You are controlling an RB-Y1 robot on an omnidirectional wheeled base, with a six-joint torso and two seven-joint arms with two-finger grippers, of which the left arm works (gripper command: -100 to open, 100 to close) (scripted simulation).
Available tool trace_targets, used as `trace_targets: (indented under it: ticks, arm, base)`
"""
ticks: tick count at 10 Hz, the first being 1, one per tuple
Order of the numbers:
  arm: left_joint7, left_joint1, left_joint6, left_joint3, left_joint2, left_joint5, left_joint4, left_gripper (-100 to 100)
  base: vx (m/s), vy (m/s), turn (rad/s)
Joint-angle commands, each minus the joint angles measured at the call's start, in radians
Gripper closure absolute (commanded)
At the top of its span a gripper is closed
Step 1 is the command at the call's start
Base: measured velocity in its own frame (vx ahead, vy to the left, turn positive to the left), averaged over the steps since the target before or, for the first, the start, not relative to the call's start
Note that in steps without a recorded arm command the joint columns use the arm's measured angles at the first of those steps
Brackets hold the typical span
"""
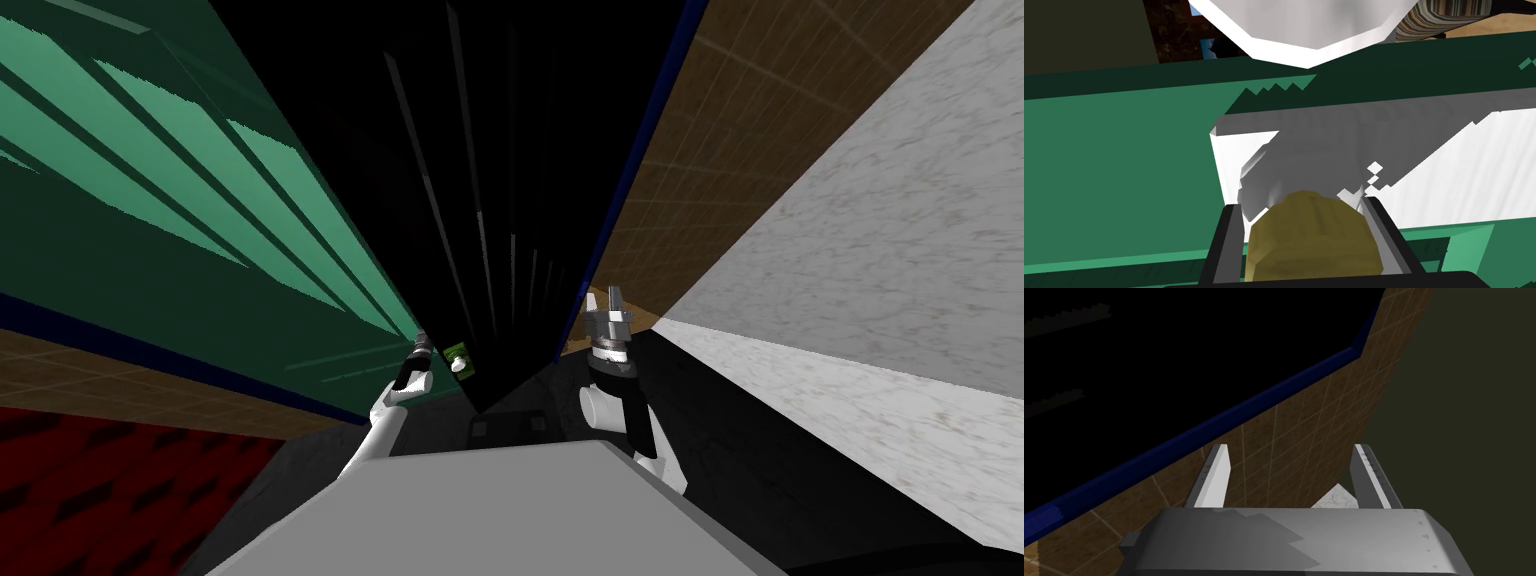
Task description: Pull the door open
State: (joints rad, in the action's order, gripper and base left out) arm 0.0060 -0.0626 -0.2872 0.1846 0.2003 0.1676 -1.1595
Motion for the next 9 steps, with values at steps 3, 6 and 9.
trace_targets:
  ticks: [3,6,9]
  arm:
    - [0.003,0.031,-0.001,0.032,0.039,0.004,0.009,100]
    - [0.008,0.044,-0.009,0.037,0.054,0.007,0.013,-100]
    - [0.015,0.058,-0.015,0.029,0.055,0.009,0.002,-100]
  base:
    - [-0.159,0.072,0.094]
    - [-0.204,0.021,0.068]
    - [-0.197,0.008,0.016]
